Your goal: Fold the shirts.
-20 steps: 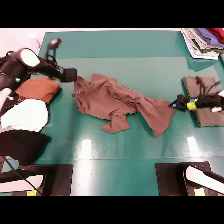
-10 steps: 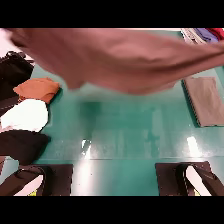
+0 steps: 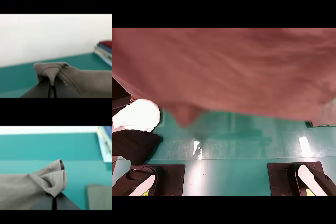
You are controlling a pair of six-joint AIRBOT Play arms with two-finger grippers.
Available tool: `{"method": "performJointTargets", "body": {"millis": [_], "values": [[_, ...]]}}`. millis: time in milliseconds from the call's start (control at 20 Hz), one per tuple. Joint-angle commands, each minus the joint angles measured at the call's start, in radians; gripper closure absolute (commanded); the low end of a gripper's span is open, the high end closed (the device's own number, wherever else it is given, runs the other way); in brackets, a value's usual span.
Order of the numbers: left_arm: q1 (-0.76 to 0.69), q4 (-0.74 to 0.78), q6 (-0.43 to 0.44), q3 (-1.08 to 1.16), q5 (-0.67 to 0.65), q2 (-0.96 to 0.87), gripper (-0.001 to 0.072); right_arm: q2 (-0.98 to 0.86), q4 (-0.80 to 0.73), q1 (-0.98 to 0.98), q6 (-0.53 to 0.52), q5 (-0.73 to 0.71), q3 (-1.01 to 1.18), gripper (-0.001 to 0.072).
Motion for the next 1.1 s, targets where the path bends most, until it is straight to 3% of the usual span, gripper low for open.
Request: {"method": "performJointTargets", "body": {"millis": [0,200,450,500,550,600,650,850,1050], "values": [[0.000,-0.020,0.000,-0.112,-0.107,-0.130,0.0680,-0.158,-0.076,0.114,0.056,0.069,0.006,0.0694],[0.000,-0.048,0.000,-0.317,-0.116,-0.369,0.0679,-0.363,-0.316,0.295,0.074,0.109,-0.193,0.0694],[0.000,-0.017,0.000,-0.396,-0.007,-0.641,0.0679,-0.614,-0.322,0.382,0.074,-0.005,-0.274,0.0693],[0.000,-0.010,0.000,-0.397,0.012,-0.658,0.0648,-0.653,-0.322,0.390,0.076,-0.005,-0.246,0.0682],[0.004,-0.011,0.000,-0.396,0.026,-0.661,0.0345,-0.682,-0.317,0.389,0.076,0.009,-0.206,0.0520],[0.015,-0.014,-0.001,-0.390,0.026,-0.658,0.0119,-0.709,-0.283,0.389,0.076,0.029,-0.158,0.0360],[0.037,-0.016,-0.002,-0.365,-0.018,-0.658,0.0158,-0.722,-0.246,0.379,0.071,0.054,-0.119,0.0345],[0.172,-0.089,0.007,-0.348,-0.207,-0.596,0.0156,-0.653,-0.151,0.319,0.026,0.101,-0.130,0.0345],[0.226,-0.093,0.023,-0.727,-0.122,-0.364,0.0155,-0.468,-0.085,0.262,-0.018,0.053,-0.361,0.0346]]}}
